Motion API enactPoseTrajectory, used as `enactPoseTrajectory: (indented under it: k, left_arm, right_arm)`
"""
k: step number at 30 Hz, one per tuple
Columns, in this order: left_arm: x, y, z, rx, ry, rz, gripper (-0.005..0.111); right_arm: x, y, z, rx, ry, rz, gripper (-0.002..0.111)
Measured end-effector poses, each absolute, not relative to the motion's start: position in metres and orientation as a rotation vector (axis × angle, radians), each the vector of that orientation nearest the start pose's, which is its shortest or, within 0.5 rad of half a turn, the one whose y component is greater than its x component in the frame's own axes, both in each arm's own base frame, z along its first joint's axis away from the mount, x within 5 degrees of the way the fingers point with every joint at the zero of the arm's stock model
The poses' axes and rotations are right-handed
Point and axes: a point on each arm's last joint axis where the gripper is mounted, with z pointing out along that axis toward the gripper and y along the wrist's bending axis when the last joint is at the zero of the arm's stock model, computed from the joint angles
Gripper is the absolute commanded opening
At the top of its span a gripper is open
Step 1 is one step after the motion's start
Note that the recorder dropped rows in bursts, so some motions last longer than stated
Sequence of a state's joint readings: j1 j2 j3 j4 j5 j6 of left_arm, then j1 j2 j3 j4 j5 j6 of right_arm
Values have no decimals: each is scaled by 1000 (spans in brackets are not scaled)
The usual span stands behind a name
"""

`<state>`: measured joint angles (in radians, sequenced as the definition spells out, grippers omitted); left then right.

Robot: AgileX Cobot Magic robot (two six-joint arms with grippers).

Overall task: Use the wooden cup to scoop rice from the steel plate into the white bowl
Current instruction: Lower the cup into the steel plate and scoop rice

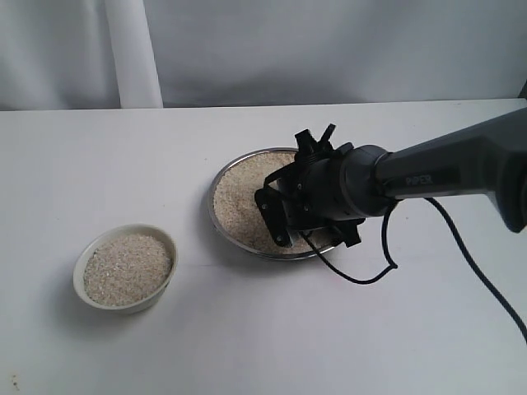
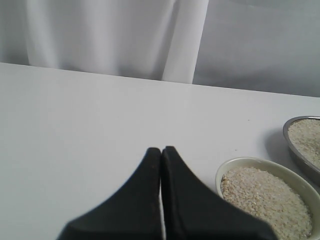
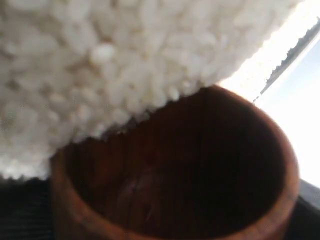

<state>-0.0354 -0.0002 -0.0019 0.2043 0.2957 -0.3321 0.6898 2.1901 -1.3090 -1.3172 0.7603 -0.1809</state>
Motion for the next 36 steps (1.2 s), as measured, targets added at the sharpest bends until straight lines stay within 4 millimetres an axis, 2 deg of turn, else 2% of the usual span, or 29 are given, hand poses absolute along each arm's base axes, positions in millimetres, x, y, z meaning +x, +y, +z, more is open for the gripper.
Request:
enactPoseTrajectory:
  k: [28, 36]
  left_arm:
    - [55, 3, 188, -132, 1767, -72, 0]
    - [55, 3, 188, -132, 1767, -72, 0]
  right_arm:
    - [363, 232, 106, -2076, 1587, -1006, 0]
    - [362, 238, 106, -2052, 1593, -891, 0]
